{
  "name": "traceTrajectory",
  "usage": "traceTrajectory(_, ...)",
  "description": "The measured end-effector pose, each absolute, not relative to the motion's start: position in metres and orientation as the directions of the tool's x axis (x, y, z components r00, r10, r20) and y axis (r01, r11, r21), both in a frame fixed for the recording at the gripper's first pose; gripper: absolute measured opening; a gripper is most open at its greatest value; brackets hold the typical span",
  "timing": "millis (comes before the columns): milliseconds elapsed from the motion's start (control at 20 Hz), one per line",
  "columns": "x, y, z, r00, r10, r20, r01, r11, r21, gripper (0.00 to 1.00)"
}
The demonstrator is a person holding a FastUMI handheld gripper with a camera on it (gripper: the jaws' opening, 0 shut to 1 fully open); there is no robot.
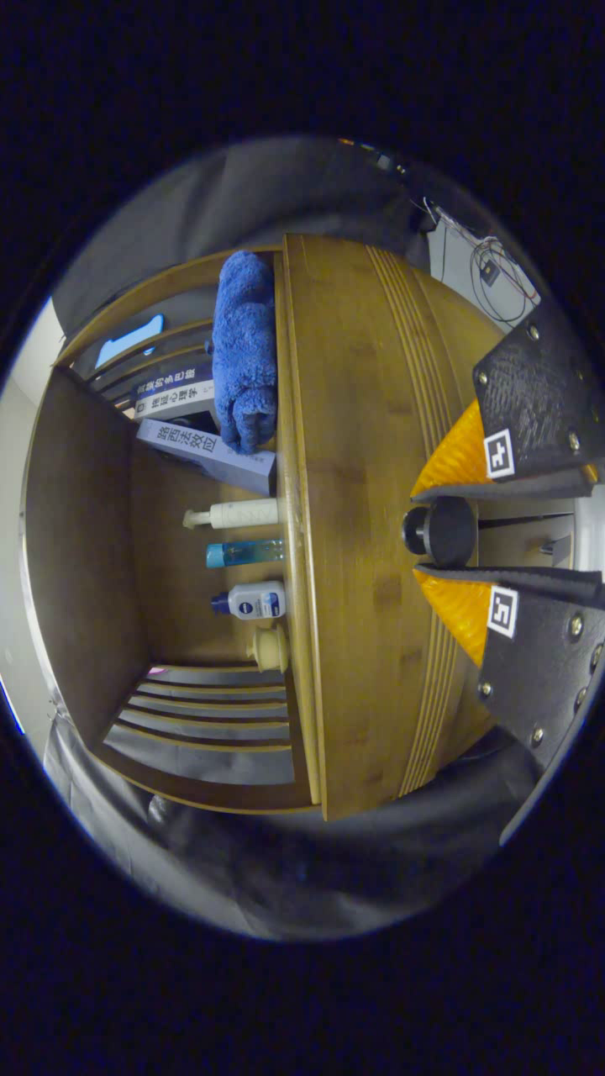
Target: Pull open the drawer, take out the items inside it, and place them on the countertop above the cabinet.
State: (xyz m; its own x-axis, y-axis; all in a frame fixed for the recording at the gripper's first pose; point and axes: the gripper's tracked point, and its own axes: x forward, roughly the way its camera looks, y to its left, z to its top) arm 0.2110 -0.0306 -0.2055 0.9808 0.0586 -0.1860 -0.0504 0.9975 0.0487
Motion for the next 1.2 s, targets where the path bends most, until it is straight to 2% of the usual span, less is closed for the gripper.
traceTrajectory(650, 0.088, -0.033, -0.208, 0.966, 0.081, -0.246, -0.065, 0.995, 0.071, 0.33)
traceTrajectory(750, 0.071, -0.035, -0.209, 0.964, 0.069, -0.257, -0.063, 0.998, 0.031, 0.33)
traceTrajectory(850, 0.046, -0.053, -0.217, 0.961, 0.008, -0.277, -0.011, 1.0, -0.011, 0.32)
traceTrajectory(900, 0.034, -0.052, -0.228, 0.949, 0.025, -0.313, -0.016, 0.999, 0.03, 0.19)
traceTrajectory(950, 0.031, -0.04, -0.233, 0.94, 0.094, -0.329, -0.078, 0.995, 0.062, 0.06)
traceTrajectory(1000, 0.033, -0.033, -0.22, 0.952, 0.133, -0.274, -0.12, 0.991, 0.062, 0.06)
traceTrajectory(1100, 0.048, -0.046, -0.196, 0.982, 0.045, -0.185, -0.052, 0.998, -0.033, 0.04)
traceTrajectory(1150, 0.052, -0.042, -0.184, 0.987, 0.05, -0.15, -0.057, 0.997, -0.043, 0.03)
traceTrajectory(1200, 0.059, -0.039, -0.177, 0.988, 0.051, -0.147, -0.057, 0.997, -0.043, 0.19)
